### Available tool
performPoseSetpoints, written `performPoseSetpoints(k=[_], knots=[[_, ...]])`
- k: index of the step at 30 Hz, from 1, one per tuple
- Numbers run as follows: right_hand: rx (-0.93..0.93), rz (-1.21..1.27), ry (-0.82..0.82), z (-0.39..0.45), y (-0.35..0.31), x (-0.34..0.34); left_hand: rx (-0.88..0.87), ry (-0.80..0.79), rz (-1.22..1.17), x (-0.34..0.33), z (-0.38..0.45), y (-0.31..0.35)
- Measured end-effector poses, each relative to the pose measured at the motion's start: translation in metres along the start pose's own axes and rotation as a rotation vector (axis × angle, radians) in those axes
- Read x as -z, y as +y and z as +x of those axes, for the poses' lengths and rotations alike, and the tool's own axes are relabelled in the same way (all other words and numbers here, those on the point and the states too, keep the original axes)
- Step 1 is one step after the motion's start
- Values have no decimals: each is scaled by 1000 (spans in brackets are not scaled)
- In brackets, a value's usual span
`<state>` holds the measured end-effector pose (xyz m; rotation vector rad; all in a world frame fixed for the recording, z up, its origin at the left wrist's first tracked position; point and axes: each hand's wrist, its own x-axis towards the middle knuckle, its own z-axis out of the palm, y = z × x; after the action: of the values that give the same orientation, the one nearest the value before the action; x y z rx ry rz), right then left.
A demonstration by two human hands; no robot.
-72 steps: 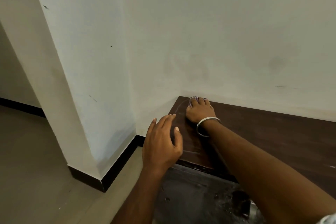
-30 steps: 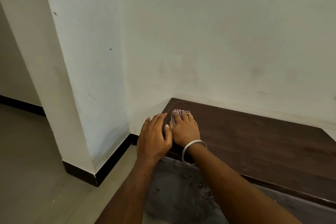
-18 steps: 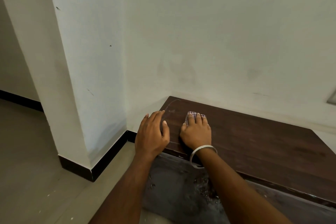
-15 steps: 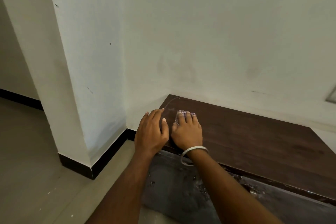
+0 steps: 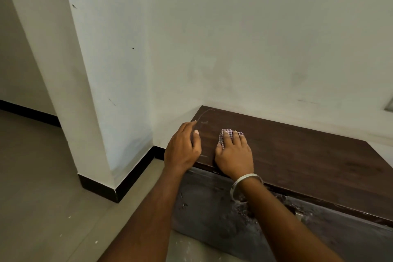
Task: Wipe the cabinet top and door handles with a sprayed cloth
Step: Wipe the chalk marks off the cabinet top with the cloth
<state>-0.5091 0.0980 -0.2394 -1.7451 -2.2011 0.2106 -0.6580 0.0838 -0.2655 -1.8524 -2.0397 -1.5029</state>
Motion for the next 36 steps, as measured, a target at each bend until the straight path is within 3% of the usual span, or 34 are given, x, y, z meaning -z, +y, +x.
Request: performPoseSetpoints(k=[7, 13, 20, 26, 31, 36], knots=[[55, 15, 25, -10, -39, -14, 211, 4, -179, -4, 16, -8], [117, 38, 8, -16, -46, -14, 213, -10, -219, -2, 18, -9], [23, 16, 47, -27, -27, -7, 217, 19, -288, 3, 16, -9], [97, 28, 11, -19, -57, -16, 390, 33, -377, 3, 27, -11], [158, 42, 1, -9, -75, -23, 599, -73, -533, 12, 34, -17], [173, 46, 1, -14, -51, -18, 663, -235, -617, 22, 38, -15]])
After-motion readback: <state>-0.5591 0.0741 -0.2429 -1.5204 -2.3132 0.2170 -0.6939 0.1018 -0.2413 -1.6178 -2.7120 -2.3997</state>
